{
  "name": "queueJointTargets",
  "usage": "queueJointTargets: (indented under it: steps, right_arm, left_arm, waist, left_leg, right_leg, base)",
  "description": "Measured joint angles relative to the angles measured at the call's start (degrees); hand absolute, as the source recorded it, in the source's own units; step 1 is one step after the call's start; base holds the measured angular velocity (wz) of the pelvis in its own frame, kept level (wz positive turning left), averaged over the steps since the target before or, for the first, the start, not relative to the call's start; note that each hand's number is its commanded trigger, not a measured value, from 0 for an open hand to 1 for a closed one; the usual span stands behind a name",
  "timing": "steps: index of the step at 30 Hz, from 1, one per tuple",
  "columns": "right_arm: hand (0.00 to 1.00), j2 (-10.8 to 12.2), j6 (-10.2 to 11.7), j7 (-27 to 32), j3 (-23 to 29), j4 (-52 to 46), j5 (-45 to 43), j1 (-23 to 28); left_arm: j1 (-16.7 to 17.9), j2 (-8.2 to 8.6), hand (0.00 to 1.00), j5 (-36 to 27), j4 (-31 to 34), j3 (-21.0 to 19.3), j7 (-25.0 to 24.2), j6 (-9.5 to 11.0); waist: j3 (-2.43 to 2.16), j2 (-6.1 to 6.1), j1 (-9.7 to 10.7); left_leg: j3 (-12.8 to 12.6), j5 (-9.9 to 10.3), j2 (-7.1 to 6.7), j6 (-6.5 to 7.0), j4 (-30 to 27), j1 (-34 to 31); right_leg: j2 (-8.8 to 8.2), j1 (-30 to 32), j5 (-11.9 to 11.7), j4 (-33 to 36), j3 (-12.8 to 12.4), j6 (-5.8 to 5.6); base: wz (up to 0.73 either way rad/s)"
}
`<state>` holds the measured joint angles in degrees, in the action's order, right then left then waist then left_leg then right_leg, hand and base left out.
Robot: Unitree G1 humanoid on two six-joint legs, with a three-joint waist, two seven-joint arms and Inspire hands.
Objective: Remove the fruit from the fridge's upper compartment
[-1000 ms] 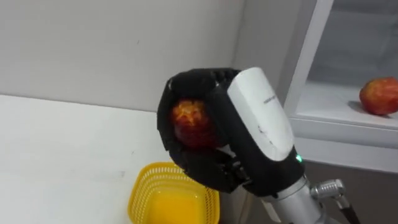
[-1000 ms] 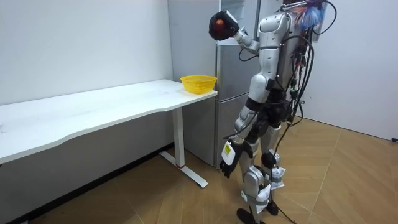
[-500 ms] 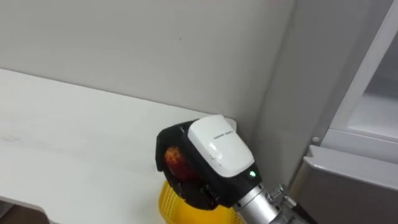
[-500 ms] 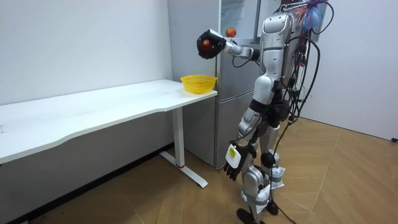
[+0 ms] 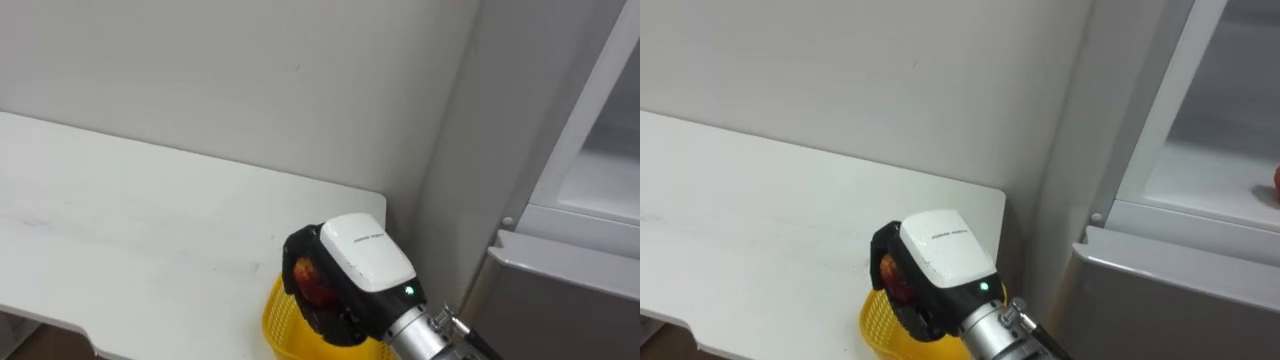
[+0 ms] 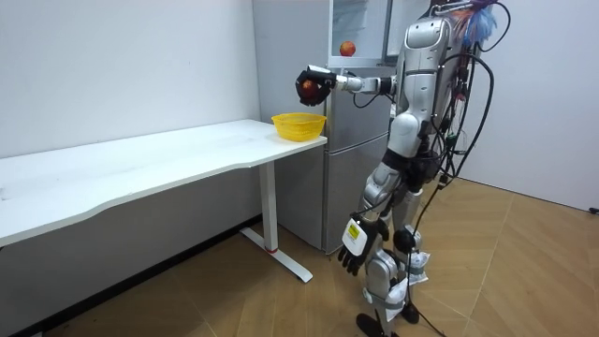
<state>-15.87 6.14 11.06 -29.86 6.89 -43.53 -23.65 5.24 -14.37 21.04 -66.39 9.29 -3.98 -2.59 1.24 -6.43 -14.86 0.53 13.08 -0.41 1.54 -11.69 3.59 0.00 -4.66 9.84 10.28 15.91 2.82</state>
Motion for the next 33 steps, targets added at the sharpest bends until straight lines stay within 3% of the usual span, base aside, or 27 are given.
queueJointTargets:
  steps: [10, 11, 12, 13, 19, 23, 33]
  right_arm:
    - [1.0, 0.3, -0.2, 0.0, -0.4, 2.0, 0.0, 0.0]
    - [0.6, 0.3, -0.1, 0.0, -0.4, 2.0, 0.0, 0.0]
    - [0.34, 0.3, -0.2, 0.0, -0.4, 2.0, 0.0, 0.0]
    - [0.0, 0.3, -0.2, 0.0, -0.4, 2.0, 0.0, 0.0]
    - [0.0, 0.2, -1.4, 0.0, -0.4, 2.0, -0.6, 0.0]
    - [0.0, 0.1, -2.5, 0.0, -0.5, 2.0, -0.6, 0.0]
    - [0.0, 0.2, -2.5, 0.0, -0.5, 2.0, -0.5, 0.0]
  left_arm:
    - [-0.4, 0.04, 0.0, 0.0, 0.0, 0.0, 1.2, 0.0]
    - [-0.3, 0.04, 0.0, 0.0, 0.0, 0.0, 1.2, 0.0]
    - [-0.3, 0.04, 0.0, 0.0, 0.0, 0.0, 1.2, 0.0]
    - [-0.3, 0.04, 0.0, 0.0, 0.0, 0.0, 1.2, 0.0]
    - [0.0, 0.0, 0.0, 1.9, 0.7, -0.1, 0.9, -0.3]
    - [0.3, 0.0, 0.0, 2.4, 1.8, -0.1, 0.8, -0.8]
    - [0.3, 0.05, 0.0, 2.5, 1.7, 0.0, 1.2, -0.9]
  waist:
    - [-0.02, 0.03, 0.1]
    - [-0.05, 0.09, 0.1]
    - [-0.11, 0.22, 0.0]
    - [-0.14, 0.31, 0.1]
    - [-0.55, 1.57, -0.2]
    - [-0.66, 1.55, -0.3]
    - [-0.82, 1.28, 0.0]
  left_leg:
    - [-0.1, -0.1, 0.06, 0.09, 0.0, 0.0]
    - [-0.1, -0.1, 0.07, 0.09, 0.0, 0.0]
    - [-0.2, -0.1, 0.09, 0.09, 0.0, 0.0]
    - [-0.2, -0.1, 0.09, 0.09, 0.0, 0.0]
    - [-0.1, -0.1, 0.07, 0.11, 0.0, 0.0]
    - [0.0, -0.1, -0.2, 0.06, -0.1, 0.2]
    - [0.0, -0.3, -0.08, 0.23, 0.3, 0.7]
  right_leg:
    - [-0.02, -0.1, 0.0, -0.5, 0.0, -0.01]
    - [0.0, -0.1, 0.0, -0.5, -0.1, -0.01]
    - [0.0, 0.0, 0.0, -0.5, -0.1, -0.01]
    - [0.0, 0.0, 0.0, -0.5, -0.1, -0.01]
    - [-0.02, 0.0, 0.0, -0.6, 0.0, -0.02]
    - [0.0, -0.3, 0.0, -0.6, 0.0, -0.01]
    - [-0.23, -0.8, -0.1, -0.5, 0.0, -0.07]
  base:
    - [0.0]
    - [0.0]
    - [0.0]
    - [0.0]
    - [0.0]
    - [0.0]
    - [0.0]
